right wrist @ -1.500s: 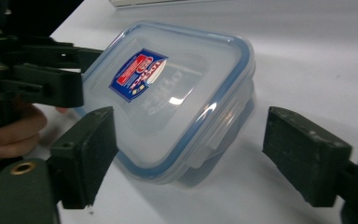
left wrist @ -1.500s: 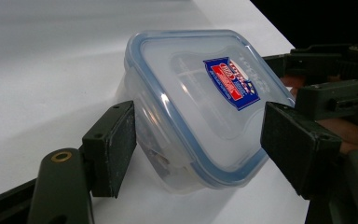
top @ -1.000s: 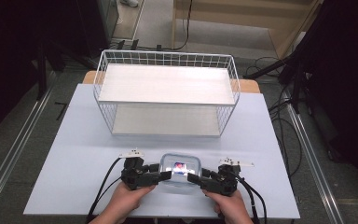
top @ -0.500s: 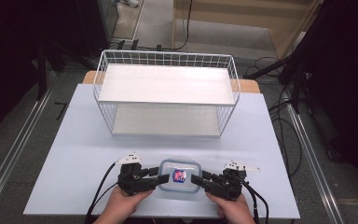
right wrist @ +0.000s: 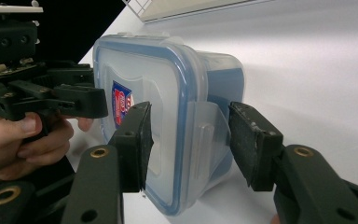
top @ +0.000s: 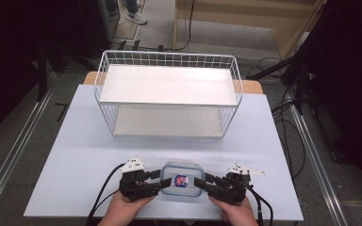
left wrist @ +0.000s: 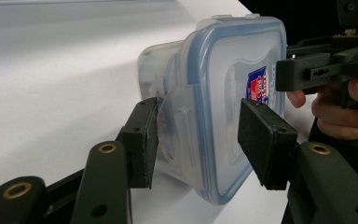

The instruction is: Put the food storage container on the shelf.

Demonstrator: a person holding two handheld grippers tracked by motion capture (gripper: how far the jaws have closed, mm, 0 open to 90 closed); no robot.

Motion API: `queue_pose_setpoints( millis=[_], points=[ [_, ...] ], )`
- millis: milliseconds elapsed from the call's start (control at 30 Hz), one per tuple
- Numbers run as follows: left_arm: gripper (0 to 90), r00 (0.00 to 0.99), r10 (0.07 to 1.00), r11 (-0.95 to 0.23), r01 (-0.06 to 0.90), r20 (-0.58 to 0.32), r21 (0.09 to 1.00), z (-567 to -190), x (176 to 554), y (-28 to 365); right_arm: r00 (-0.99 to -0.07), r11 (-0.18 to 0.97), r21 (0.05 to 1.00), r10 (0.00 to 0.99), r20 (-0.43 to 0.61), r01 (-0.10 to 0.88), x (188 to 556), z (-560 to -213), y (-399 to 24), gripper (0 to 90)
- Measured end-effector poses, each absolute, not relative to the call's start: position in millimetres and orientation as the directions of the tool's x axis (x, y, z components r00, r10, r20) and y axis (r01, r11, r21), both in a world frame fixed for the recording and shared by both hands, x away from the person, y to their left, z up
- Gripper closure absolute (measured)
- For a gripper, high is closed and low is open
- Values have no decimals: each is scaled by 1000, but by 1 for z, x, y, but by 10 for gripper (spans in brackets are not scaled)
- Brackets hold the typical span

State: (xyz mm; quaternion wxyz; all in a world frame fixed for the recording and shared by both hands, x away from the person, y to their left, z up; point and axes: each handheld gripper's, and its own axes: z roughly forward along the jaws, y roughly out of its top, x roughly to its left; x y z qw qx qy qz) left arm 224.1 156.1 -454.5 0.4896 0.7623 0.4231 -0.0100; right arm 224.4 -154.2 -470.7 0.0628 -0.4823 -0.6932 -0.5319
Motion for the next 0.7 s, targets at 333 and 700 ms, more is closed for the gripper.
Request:
queue_pose_setpoints(
  millis=[333,700],
  points=[
    [490,656,630,-180,644,-415,744,-455,221,157,-531,-35,680,596,603,732,222,-473,-154,502],
    [502,644,626,-165,660,-440,732,-456,222,158,-526,-23,665,592,611,746,222,-476,-155,509]
  ],
)
